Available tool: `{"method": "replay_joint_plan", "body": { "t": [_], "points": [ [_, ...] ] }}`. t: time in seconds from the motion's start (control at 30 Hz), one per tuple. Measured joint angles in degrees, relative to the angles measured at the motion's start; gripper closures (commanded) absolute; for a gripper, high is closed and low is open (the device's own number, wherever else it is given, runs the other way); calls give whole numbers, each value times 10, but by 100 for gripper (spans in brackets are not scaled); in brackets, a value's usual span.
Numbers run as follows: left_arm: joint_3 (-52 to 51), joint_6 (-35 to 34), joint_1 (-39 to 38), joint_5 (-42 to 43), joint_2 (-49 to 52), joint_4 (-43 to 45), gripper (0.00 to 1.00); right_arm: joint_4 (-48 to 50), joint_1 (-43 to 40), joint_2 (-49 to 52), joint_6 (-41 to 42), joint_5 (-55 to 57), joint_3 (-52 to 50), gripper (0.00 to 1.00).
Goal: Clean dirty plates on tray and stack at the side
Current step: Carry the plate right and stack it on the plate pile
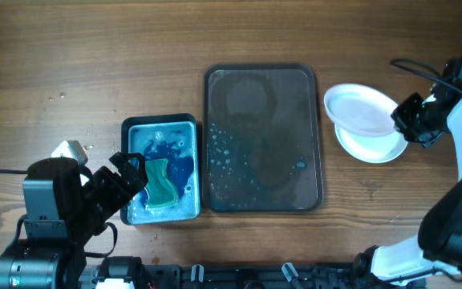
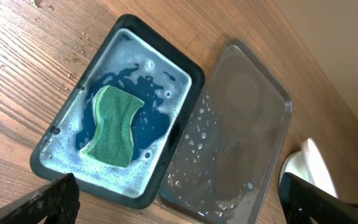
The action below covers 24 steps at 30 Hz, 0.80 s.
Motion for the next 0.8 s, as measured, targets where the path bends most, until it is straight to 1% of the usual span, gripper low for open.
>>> {"method": "replay_joint_plan", "body": {
  "t": [0.03, 0.07, 0.1, 0.13, 0.23, 0.27, 0.3, 0.37, 0.43, 0.47, 0.6, 0.63, 0.67, 0.7, 0.77, 0.8],
  "points": [
    [0, 0, 0, 0, 0, 0, 0, -4, -4, 11, 0, 6, 0, 92],
    [0, 0, 0, 0, 0, 0, 0, -9, -6, 16, -1, 12, 0, 84],
    [0, 0, 0, 0, 0, 0, 0, -15, -9, 21, -2, 19, -1, 79],
    [0, 0, 0, 0, 0, 0, 0, -23, -11, 22, -5, 24, -1, 77],
    [0, 0, 0, 0, 0, 0, 0, -45, -16, 22, -5, 35, -1, 77],
    [0, 0, 0, 0, 0, 0, 0, -52, -18, 22, -5, 37, -1, 75],
    [0, 0, 0, 0, 0, 0, 0, -58, -18, 20, -5, 37, -1, 73],
    [0, 0, 0, 0, 0, 0, 0, -72, -18, 7, -7, 35, -1, 63],
    [0, 0, 0, 0, 0, 0, 0, -82, -18, -23, -13, 21, -1, 55],
    [0, 0, 0, 0, 0, 0, 0, -84, -18, -45, -18, 8, -1, 54],
    [0, 0, 0, 0, 0, 0, 0, -85, -1, -150, -46, -61, 0, 57],
    [0, 0, 0, 0, 0, 0, 0, -85, 8, -176, -55, -82, 0, 61],
    [0, 0, 0, 0, 0, 0, 0, -85, 28, -224, -73, -121, 2, 61],
    [0, 0, 0, 0, 0, 0, 0, -83, 40, -250, -88, -144, 3, 61],
    [0, 0, 0, 0, 0, 0, 0, -71, 79, -315, -122, -199, 3, 55],
    [0, 0, 0, 0, 0, 0, 0, -70, 94, -340, -136, -219, 4, 47]
  ]
}}
